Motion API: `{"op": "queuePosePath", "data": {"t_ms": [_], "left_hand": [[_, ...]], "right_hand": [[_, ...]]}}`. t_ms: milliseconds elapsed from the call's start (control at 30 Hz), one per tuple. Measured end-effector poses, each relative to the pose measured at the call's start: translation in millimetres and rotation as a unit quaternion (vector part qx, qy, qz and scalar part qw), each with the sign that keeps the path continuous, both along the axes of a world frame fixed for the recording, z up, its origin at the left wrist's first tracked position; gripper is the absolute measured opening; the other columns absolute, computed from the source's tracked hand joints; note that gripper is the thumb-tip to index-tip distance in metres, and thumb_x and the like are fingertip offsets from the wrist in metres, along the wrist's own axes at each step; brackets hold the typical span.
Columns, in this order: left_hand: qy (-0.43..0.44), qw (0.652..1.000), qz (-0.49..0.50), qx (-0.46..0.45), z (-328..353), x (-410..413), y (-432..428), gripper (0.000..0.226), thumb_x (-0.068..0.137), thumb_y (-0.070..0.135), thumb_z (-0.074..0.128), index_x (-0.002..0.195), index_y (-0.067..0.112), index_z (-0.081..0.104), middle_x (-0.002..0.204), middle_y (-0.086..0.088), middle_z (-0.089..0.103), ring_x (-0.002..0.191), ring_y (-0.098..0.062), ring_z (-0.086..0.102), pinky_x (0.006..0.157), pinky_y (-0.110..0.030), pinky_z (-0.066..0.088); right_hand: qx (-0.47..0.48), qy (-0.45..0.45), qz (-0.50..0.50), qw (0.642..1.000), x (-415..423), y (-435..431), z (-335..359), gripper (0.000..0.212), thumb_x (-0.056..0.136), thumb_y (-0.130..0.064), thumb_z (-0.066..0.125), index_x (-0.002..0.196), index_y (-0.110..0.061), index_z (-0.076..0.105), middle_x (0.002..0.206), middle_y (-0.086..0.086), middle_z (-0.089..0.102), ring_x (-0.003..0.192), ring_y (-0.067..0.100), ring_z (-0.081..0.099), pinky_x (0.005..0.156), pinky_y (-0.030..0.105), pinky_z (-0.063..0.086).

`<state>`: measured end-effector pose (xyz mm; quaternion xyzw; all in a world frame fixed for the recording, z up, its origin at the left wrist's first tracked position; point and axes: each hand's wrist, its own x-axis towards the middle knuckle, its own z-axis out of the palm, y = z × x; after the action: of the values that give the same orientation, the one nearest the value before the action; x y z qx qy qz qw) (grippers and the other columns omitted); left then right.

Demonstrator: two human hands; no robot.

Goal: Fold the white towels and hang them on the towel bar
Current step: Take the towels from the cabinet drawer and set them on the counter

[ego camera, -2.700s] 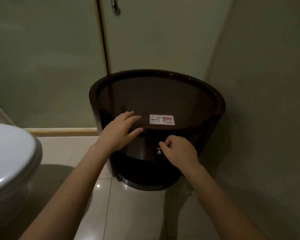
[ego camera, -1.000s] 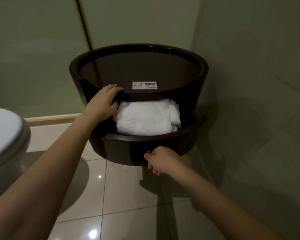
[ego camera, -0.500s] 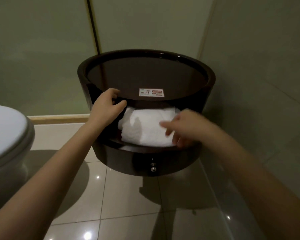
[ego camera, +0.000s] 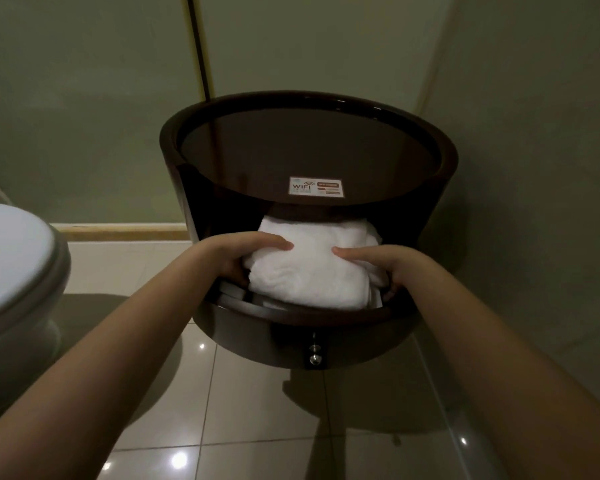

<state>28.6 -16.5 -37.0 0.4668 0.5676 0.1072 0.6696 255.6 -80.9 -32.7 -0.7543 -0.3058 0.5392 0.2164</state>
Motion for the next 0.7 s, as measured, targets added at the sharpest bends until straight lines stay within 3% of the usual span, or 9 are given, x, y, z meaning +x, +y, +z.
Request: {"op": "queuePosePath", "data": {"t_ms": [167, 267, 333, 400, 467, 567, 700], "left_hand": [[-0.008, 0.999, -0.038, -0.035, -1, 2, 9, 0.060, 0.052, 0.031, 0.082, 0.105, 0.014, 0.058, 0.101, -0.014, 0.071, 0.098, -0.035, 0.065, 0.079, -0.045, 0.055], [-0.015, 0.997, -0.061, -0.055, 0, -2, 11, 0.061, 0.053, 0.034, 0.084, 0.105, 0.012, 0.061, 0.093, -0.013, 0.074, 0.082, -0.031, 0.072, 0.068, -0.040, 0.057], [-0.025, 0.994, -0.068, -0.080, 0, -3, 12, 0.061, 0.053, 0.038, 0.083, 0.104, 0.010, 0.066, 0.095, -0.017, 0.073, 0.082, -0.034, 0.071, 0.069, -0.043, 0.057], [-0.044, 0.991, -0.073, -0.104, 0, -4, 11, 0.054, 0.047, 0.040, 0.085, 0.089, 0.008, 0.077, 0.094, -0.018, 0.073, 0.082, -0.036, 0.071, 0.069, -0.046, 0.056], [-0.067, 0.989, -0.072, -0.114, -1, -4, 11, 0.048, 0.045, 0.042, 0.085, 0.079, 0.009, 0.078, 0.095, -0.017, 0.073, 0.084, -0.035, 0.070, 0.069, -0.047, 0.056], [-0.099, 0.987, -0.062, -0.110, 0, -6, 7, 0.047, 0.046, 0.043, 0.084, 0.081, 0.013, 0.078, 0.096, -0.015, 0.073, 0.087, -0.034, 0.070, 0.073, -0.048, 0.056], [-0.119, 0.987, -0.045, -0.102, 11, -8, 1, 0.044, 0.056, 0.048, 0.077, 0.085, 0.015, 0.078, 0.097, -0.014, 0.073, 0.089, -0.034, 0.070, 0.078, -0.046, 0.055]], "right_hand": [[0.001, 0.038, -0.009, 0.999, 3, 4, -6, 0.119, 0.061, -0.051, 0.081, 0.152, -0.017, 0.013, 0.157, 0.013, 0.018, 0.141, 0.039, 0.020, 0.109, 0.063, 0.020], [0.007, 0.058, -0.015, 0.998, 6, 5, -8, 0.118, 0.060, -0.051, 0.081, 0.151, -0.018, 0.015, 0.157, 0.011, 0.020, 0.142, 0.038, 0.019, 0.111, 0.061, 0.016], [0.012, 0.080, -0.028, 0.996, 9, 6, -7, 0.116, 0.056, -0.051, 0.083, 0.150, -0.019, 0.024, 0.153, 0.011, 0.030, 0.139, 0.036, 0.028, 0.114, 0.057, 0.021], [0.033, 0.116, -0.049, 0.992, 12, 8, -5, 0.109, 0.052, -0.048, 0.084, 0.146, -0.020, 0.035, 0.145, 0.012, 0.043, 0.130, 0.035, 0.040, 0.111, 0.052, 0.031], [0.051, 0.134, -0.060, 0.988, 13, 8, -5, 0.101, 0.060, -0.046, 0.082, 0.146, -0.021, 0.036, 0.145, 0.013, 0.042, 0.130, 0.035, 0.041, 0.111, 0.050, 0.032], [0.050, 0.144, -0.068, 0.986, 16, 6, -3, 0.091, 0.066, -0.044, 0.080, 0.144, -0.022, 0.039, 0.145, 0.014, 0.041, 0.129, 0.037, 0.040, 0.109, 0.051, 0.033], [0.026, 0.177, -0.046, 0.983, 23, 3, 11, 0.066, 0.052, -0.039, 0.080, 0.113, -0.017, 0.070, 0.113, 0.016, 0.067, 0.104, 0.036, 0.061, 0.080, 0.043, 0.052]]}}
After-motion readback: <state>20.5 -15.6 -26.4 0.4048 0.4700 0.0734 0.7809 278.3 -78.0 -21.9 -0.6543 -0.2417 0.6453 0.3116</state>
